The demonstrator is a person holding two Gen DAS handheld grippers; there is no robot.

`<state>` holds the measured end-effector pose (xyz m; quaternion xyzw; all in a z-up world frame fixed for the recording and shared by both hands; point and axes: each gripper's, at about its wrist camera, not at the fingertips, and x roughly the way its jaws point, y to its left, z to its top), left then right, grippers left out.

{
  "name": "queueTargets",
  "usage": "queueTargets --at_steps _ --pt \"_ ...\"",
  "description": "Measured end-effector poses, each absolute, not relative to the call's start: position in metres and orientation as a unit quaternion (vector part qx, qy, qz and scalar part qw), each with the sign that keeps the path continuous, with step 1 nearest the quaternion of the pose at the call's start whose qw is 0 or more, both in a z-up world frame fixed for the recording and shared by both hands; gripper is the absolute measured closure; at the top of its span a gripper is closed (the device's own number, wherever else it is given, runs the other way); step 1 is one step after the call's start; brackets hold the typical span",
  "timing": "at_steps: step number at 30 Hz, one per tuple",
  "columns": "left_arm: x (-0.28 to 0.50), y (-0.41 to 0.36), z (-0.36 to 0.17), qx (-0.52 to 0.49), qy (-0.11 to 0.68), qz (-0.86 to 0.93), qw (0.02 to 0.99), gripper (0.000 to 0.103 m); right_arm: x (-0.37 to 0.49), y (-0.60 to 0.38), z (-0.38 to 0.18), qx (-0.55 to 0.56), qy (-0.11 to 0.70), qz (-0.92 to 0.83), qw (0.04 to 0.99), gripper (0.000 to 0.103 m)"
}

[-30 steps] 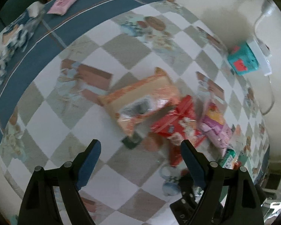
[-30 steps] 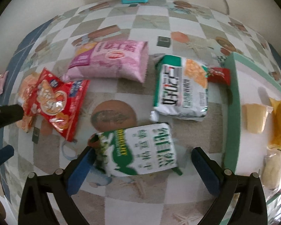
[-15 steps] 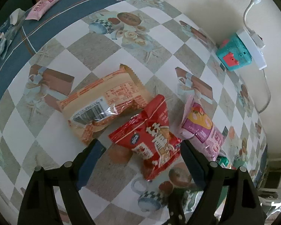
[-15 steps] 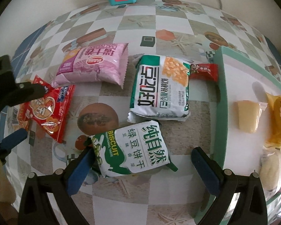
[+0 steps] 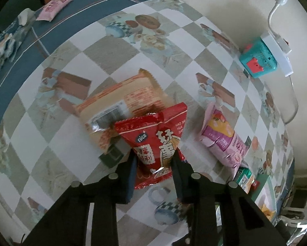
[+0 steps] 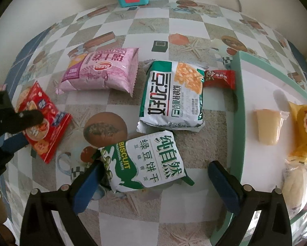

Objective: Organize snacks
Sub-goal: 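Grasp the red snack bag with the left tool while the right tool grasps the green-white biscuit bag, then carry the red bag and biscuit bag into the white tray and open both tools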

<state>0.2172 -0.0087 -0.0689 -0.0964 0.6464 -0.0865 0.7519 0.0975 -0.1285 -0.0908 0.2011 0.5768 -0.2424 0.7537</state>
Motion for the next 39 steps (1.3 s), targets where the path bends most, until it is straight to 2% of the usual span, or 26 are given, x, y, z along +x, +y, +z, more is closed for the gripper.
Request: queueTargets --at_steps 6,12,27,39 --pt "0.205 0.004 -0.069 -0.099 0.658 -0.083 0.742 0.071 0.085 -0.120 -0.080 0.195 0.565 -0.227 0.769 0.030" --pt "0.188 0.011 -0.058 -0.097 0.655 -0.089 0.744 0.071 0.068 -0.120 -0.071 0.211 0.558 -0.216 0.773 0.032" --pt "0.145 0.025 0.003 -0.101 0.607 -0.121 0.779 0.072 0.014 -0.141 0.002 0.224 0.504 -0.247 0.797 0.032" --pt "0.114 -0.010 0.029 -0.077 0.586 -0.171 0.788 0.072 -0.036 -0.205 0.010 0.262 0.489 -0.305 0.774 0.032"
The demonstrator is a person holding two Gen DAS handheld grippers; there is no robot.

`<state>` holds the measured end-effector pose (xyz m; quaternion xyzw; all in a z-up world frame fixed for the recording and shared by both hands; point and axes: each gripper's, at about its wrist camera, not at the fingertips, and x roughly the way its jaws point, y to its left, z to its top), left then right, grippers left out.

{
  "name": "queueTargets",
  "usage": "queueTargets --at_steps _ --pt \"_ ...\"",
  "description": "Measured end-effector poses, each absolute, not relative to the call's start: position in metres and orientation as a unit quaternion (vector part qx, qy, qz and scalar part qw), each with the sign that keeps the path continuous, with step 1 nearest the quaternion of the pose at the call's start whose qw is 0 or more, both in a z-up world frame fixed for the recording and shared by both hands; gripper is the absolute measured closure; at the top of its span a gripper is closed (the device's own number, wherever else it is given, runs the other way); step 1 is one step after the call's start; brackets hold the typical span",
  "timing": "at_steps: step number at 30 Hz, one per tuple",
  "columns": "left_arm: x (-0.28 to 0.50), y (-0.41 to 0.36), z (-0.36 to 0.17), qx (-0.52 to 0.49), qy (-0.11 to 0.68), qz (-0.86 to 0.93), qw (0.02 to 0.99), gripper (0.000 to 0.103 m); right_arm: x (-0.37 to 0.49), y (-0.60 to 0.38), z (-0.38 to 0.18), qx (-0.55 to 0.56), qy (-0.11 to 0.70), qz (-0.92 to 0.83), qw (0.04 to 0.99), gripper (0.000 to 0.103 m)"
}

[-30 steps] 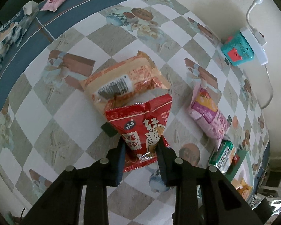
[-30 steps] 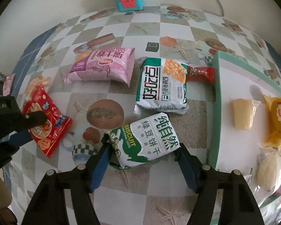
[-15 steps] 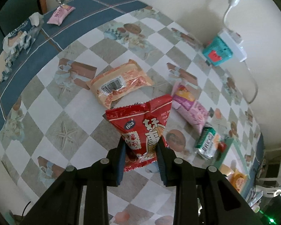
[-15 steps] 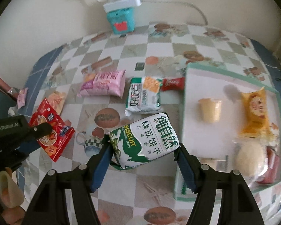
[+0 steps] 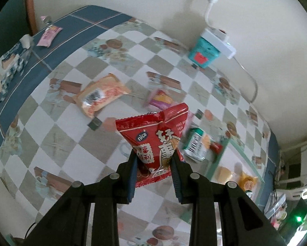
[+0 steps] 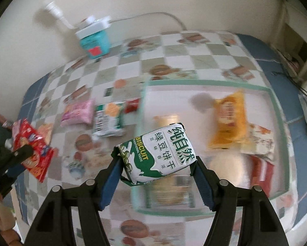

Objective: Organize snacks
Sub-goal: 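Carry the red bag and biscuit bag into the white tray and open both tools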

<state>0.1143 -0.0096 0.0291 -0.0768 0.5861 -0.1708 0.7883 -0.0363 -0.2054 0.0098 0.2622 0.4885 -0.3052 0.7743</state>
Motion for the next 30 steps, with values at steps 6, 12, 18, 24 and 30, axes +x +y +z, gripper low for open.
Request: queueTargets --at_steps 6,12,18,24,30 --pt "0.092 -0.042 0.031 -0.053 0.589 -0.205 0.780 0.072 -0.072 -0.248 0.006 0.304 0.476 -0.345 0.749 0.032" --pt "0.064 -0.078 0.030 -0.021 0.594 -0.237 0.769 0.072 -0.102 -0.281 -0.006 0.327 0.480 -0.384 0.718 0.032" --pt "0.033 -0.116 0.025 0.022 0.597 -0.276 0.753 0.072 -0.128 -0.304 -0.011 0.356 0.469 -0.406 0.699 0.032" --pt "0.007 -0.147 0.017 0.063 0.595 -0.307 0.740 0.072 -0.150 -0.321 -0.021 0.385 0.464 -0.421 0.678 0.032" --pt "-0.012 -0.167 0.012 0.095 0.589 -0.331 0.731 0.072 -0.156 -0.325 -0.018 0.392 0.457 -0.425 0.676 0.032"
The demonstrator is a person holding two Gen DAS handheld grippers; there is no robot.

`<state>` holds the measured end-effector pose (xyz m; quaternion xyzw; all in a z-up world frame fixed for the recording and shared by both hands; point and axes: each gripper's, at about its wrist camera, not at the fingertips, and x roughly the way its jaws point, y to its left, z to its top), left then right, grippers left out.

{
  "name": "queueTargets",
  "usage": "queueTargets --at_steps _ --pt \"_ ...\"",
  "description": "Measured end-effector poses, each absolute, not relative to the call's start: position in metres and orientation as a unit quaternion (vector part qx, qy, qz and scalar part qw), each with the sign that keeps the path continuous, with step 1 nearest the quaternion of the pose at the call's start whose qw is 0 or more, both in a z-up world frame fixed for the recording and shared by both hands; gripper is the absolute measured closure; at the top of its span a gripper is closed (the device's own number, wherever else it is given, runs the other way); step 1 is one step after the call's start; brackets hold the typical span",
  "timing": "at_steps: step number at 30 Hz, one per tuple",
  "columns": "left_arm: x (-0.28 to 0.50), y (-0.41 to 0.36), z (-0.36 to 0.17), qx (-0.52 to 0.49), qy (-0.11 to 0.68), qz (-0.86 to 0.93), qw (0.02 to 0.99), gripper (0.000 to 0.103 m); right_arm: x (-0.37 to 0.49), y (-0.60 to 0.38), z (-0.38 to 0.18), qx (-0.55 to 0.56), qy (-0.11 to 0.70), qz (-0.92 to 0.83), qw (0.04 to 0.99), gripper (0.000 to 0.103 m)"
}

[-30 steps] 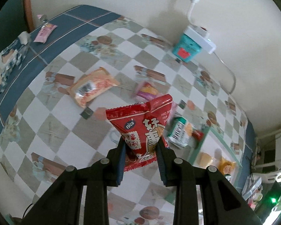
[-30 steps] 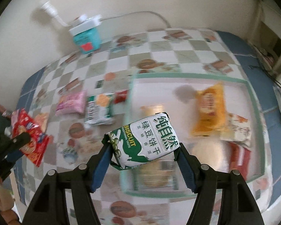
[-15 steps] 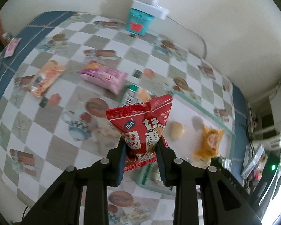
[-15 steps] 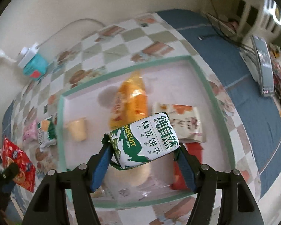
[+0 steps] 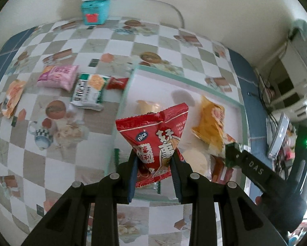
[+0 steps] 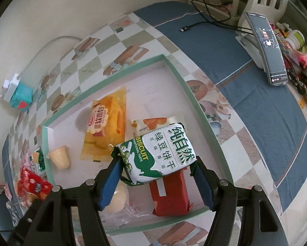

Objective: Organize snacks
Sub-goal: 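Carry the red bag and biscuit bag into the white tray and open both tools, then move the left tool to the tan bread bag while the right tool approaches the green cracker bag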

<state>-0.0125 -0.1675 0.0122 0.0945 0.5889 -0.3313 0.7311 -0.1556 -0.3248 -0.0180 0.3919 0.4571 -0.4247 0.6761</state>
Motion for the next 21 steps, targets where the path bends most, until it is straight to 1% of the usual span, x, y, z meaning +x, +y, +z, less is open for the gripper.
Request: queueTargets --at_steps 2,4,6,7,10,13,15,16,17,18,19,21 --pt "-0.017 -0.172 0.012 0.101 0.586 -0.340 0.728 0.071 -0.155 -0.324 -0.016 0.390 0.456 -0.427 0.676 0.030" --pt "-0.020 -0.174 0.011 0.104 0.585 -0.347 0.726 0.066 -0.153 -0.323 -0.013 0.383 0.458 -0.431 0.677 0.030" --pt "-0.021 -0.175 0.011 0.109 0.583 -0.348 0.726 0.046 -0.152 -0.322 -0.010 0.379 0.458 -0.431 0.679 0.030" --pt "-0.021 -0.175 0.011 0.109 0.582 -0.347 0.727 0.044 -0.152 -0.322 -0.009 0.379 0.458 -0.430 0.680 0.030" --pt "-0.018 -0.172 0.012 0.105 0.583 -0.340 0.730 0.043 -0.151 -0.321 -0.007 0.374 0.460 -0.431 0.681 0.030" --pt "-0.010 -0.166 0.009 0.101 0.591 -0.320 0.734 0.033 -0.149 -0.319 -0.006 0.370 0.464 -0.432 0.679 0.030" --pt "-0.003 -0.160 0.006 0.100 0.596 -0.300 0.738 0.024 -0.146 -0.317 -0.007 0.366 0.468 -0.431 0.679 0.029" --pt "0.002 -0.155 0.003 0.099 0.600 -0.283 0.742 0.021 -0.144 -0.316 -0.007 0.363 0.471 -0.429 0.680 0.026" --pt "0.005 -0.152 0.001 0.097 0.602 -0.273 0.744 0.015 -0.142 -0.314 -0.007 0.361 0.473 -0.428 0.681 0.023" --pt "0.010 -0.148 -0.001 0.094 0.606 -0.259 0.747 0.011 -0.140 -0.312 -0.007 0.358 0.473 -0.426 0.684 0.015" --pt "0.016 -0.142 -0.004 0.089 0.608 -0.243 0.751 0.010 -0.138 -0.310 -0.007 0.355 0.472 -0.424 0.687 0.007" --pt "0.025 -0.132 -0.008 0.081 0.612 -0.218 0.755 0.009 -0.133 -0.306 -0.006 0.346 0.473 -0.420 0.693 0.000"
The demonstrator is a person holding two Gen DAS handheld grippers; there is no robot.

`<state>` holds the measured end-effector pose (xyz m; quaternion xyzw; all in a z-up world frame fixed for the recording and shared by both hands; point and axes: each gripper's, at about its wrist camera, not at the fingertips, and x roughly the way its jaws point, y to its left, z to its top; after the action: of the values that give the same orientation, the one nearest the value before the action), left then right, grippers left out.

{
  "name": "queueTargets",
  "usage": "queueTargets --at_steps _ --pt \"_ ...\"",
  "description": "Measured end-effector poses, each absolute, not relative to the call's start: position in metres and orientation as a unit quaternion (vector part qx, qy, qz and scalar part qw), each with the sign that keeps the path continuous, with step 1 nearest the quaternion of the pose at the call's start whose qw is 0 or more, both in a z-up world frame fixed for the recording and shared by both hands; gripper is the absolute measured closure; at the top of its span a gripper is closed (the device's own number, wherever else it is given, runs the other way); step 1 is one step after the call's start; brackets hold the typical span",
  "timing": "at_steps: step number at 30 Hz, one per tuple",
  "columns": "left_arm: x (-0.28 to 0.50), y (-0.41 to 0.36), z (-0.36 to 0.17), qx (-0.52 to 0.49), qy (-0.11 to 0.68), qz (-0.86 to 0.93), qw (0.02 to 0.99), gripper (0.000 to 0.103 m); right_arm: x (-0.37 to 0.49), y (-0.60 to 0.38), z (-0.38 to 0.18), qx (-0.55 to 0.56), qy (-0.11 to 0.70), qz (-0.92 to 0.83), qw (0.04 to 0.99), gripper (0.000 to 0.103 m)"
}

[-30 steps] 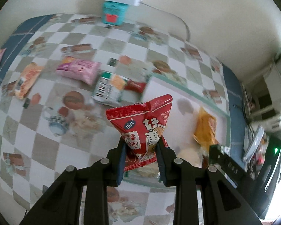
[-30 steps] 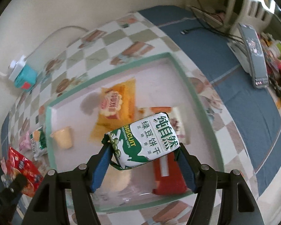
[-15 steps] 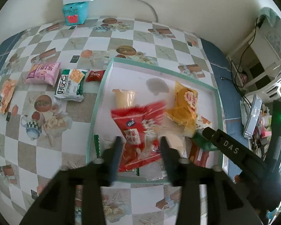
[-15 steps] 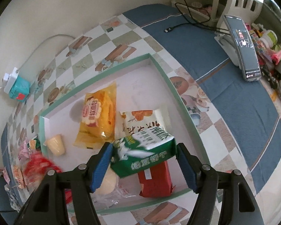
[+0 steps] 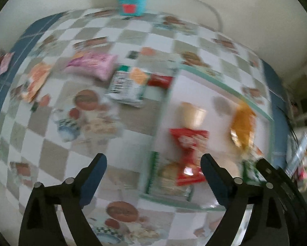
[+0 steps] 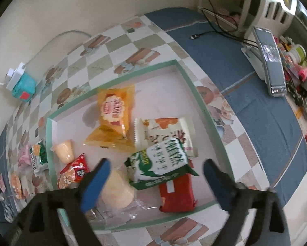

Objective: Organize snacks
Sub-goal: 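Move the left tool to the tan bread bag while the right tool approaches the green cracker bag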

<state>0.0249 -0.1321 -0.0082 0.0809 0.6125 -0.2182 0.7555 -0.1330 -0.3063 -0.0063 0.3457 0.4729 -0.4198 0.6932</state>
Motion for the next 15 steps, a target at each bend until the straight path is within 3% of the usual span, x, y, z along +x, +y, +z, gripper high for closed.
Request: queueTargets --at_steps 15 --pt "0.095 -0.055 -0.023 -0.012 0.644 -0.113 0.757 0.008 -0.110 -0.288 -0.004 0.318 0.489 -0.404 0.704 0.000"
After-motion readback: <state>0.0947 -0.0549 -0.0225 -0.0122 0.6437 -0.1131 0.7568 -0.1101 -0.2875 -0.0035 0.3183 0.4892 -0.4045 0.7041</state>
